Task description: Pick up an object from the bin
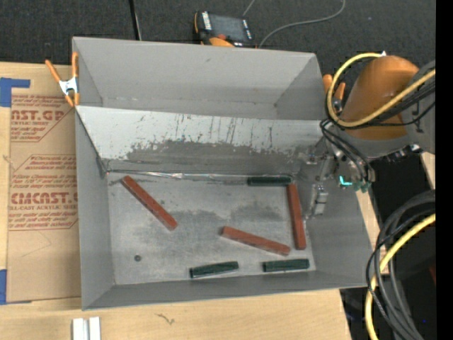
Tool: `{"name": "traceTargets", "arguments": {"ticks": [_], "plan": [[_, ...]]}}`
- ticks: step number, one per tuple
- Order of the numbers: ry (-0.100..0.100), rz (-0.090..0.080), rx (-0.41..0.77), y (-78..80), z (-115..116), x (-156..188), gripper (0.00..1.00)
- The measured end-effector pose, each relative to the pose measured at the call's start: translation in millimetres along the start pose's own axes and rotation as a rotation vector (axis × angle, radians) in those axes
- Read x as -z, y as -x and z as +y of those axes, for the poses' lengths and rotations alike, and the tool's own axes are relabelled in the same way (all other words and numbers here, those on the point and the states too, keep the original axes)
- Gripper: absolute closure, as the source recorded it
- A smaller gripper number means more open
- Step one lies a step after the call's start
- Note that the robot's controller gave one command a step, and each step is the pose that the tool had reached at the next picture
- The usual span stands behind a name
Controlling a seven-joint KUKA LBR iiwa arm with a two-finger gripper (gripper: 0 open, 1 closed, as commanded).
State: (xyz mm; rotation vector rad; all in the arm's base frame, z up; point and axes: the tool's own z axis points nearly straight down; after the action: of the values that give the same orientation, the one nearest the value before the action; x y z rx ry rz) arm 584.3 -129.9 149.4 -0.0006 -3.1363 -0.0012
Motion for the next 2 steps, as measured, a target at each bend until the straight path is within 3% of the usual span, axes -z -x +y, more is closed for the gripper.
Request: {"name": "traceTargets", "arguments": {"ticks": [1, 2], "plan": [[0.004, 0.001, 0.021, -63.9, 105, -38, 0.0], [0.0, -0.002, 0.055, -57.7, 103, -83, 0.0]]}}
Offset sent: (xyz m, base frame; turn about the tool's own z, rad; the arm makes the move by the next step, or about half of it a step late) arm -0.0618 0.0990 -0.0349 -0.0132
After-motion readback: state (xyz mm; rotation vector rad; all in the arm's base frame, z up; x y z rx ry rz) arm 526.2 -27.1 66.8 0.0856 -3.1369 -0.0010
